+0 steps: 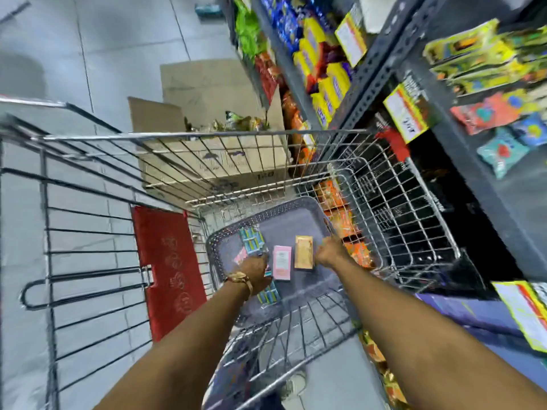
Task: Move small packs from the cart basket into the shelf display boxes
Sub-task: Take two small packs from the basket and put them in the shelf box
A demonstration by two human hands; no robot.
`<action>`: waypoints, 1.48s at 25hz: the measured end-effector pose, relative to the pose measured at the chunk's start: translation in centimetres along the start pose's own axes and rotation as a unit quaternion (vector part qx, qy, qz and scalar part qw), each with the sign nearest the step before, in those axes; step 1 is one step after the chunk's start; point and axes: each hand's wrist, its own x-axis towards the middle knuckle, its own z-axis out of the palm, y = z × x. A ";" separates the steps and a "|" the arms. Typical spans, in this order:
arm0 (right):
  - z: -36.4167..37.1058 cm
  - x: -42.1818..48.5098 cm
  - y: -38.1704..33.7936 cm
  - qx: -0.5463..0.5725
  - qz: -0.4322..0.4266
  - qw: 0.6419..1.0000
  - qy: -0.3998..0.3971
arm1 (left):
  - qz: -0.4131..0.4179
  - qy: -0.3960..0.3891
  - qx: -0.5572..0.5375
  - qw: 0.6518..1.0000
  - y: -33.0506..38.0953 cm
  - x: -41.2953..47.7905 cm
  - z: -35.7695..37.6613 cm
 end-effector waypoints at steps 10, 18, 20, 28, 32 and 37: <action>7.8 6.4 -0.1 0.162 0.130 0.967 0.151 | -0.021 0.038 -0.019 0.999 1.7 8.0 5.3; 5.7 6.4 0.9 0.225 0.120 0.967 -0.001 | -0.112 0.085 -0.419 0.897 1.6 7.8 4.1; 2.9 4.1 0.6 0.367 0.138 0.915 -0.093 | -0.103 0.070 -0.606 0.785 1.0 6.9 3.0; -5.5 -10.8 2.3 0.561 -0.024 0.827 0.014 | 0.059 -0.030 -0.672 0.738 7.3 -1.7 -6.3; -8.1 -19.6 6.3 0.679 -0.079 0.728 0.050 | 0.141 -0.069 -0.674 0.722 13.8 -8.6 -9.4; -9.6 -29.7 13.0 0.707 -0.095 0.686 0.143 | 0.204 -0.117 -0.616 0.752 21.6 -16.4 -9.6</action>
